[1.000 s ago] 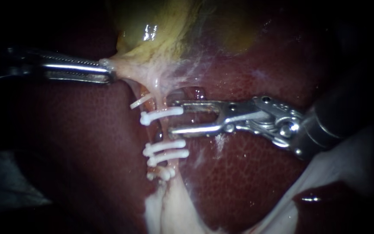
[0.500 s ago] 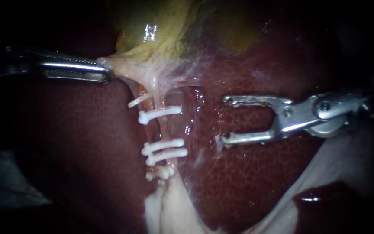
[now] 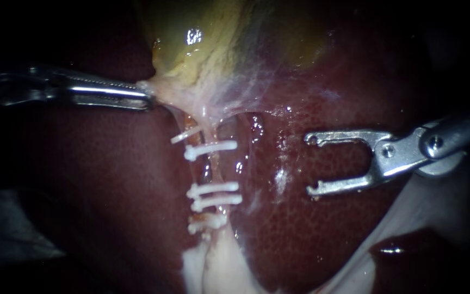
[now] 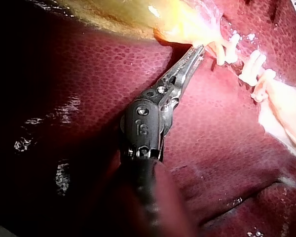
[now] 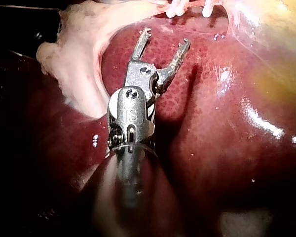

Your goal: Going back third clip right tube

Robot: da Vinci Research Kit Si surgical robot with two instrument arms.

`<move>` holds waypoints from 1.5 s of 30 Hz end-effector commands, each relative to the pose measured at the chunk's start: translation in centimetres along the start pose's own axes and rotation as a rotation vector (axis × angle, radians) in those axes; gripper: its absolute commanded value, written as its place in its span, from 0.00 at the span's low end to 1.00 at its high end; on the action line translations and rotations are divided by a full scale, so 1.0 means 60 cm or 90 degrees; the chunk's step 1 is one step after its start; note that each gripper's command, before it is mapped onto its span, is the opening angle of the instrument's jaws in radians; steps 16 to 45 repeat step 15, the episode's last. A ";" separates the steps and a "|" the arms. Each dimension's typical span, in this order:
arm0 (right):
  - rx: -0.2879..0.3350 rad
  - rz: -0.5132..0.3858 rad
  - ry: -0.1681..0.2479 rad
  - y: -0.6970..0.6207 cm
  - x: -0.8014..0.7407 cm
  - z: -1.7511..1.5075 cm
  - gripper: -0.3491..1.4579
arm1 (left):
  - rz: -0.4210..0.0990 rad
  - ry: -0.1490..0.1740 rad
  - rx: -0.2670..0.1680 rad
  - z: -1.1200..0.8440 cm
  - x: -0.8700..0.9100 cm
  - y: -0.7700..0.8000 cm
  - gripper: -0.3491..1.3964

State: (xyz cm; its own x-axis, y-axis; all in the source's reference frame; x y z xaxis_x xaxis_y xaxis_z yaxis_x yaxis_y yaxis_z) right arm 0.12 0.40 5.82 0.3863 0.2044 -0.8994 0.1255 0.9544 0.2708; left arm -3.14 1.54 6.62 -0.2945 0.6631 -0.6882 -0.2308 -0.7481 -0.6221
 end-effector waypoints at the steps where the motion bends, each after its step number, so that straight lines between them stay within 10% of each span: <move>1: 0.000 0.000 0.000 -0.0001 0.0000 -0.0001 0.47 | 0.001 -0.004 0.000 0.0009 -0.0004 -0.0002 0.00; 45: 0.005 -0.001 0.002 -0.0006 0.0003 -0.0003 0.47 | -0.009 -0.015 -0.005 0.0046 -0.0029 -0.0015 0.00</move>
